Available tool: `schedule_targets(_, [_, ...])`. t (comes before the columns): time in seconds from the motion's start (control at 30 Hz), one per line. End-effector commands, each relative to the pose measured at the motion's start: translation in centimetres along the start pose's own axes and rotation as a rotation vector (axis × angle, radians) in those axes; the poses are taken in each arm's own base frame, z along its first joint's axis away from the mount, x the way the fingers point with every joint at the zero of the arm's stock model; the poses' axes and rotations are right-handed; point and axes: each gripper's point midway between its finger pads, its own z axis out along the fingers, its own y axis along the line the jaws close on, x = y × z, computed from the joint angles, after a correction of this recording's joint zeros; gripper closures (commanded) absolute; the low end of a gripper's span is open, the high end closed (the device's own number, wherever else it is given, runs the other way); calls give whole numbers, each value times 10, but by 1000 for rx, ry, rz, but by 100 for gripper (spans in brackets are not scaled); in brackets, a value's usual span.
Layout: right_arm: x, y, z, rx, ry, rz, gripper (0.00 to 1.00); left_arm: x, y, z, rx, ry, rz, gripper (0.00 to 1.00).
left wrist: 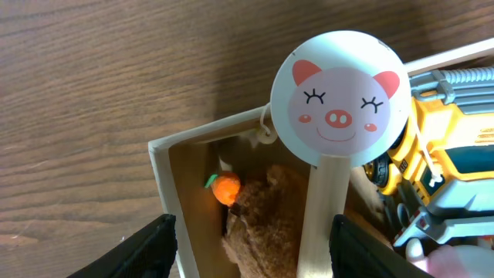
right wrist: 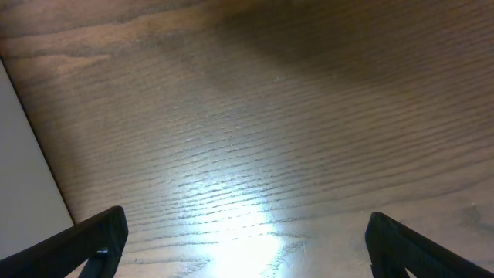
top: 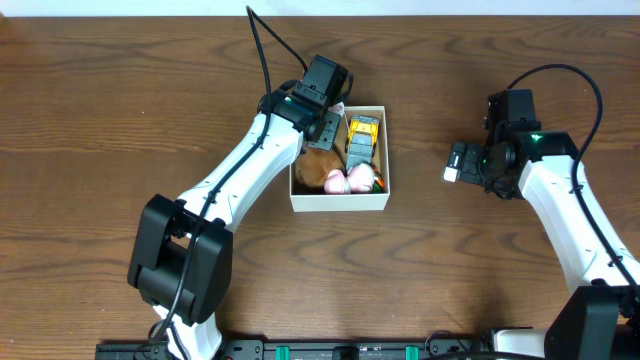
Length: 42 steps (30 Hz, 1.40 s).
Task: Pack container
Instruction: 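Lift the rattle drum with left gripper and carry it over the box, then lower the rattle into the box and open the left gripper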
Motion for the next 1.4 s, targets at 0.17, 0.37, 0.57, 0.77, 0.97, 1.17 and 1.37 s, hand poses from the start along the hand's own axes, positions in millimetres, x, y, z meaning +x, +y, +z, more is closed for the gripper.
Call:
schedule_targets(0.17, [-1, -3, 1, 5, -3, -6, 1, 0, 11, 3, -38, -1, 6, 36])
schedule_targets(0.37, [-1, -3, 1, 5, -3, -5, 1, 7, 11, 13, -42, 31, 9, 41])
schedule_targets(0.57, [-2, -3, 1, 4, -7, -4, 1, 16, 9, 26, -41, 73, 17, 41])
schedule_targets(0.77, [-4, -2, 1, 2, -11, -3, 1, 23, -2, 27, 26, 104, 15, 41])
schedule_targets(0.97, [-4, -2, 1, 2, -12, -3, 1, 28, -28, 18, 174, 129, 11, 40])
schedule_targets(1.17, [-4, -2, 1, 2, -11, -3, 1, 37, -32, 16, 182, 164, 25, 41])
schedule_targets(1.37, [-3, -2, 1, 3, -10, -3, 1, 36, -3, 18, 16, 154, 38, 41])
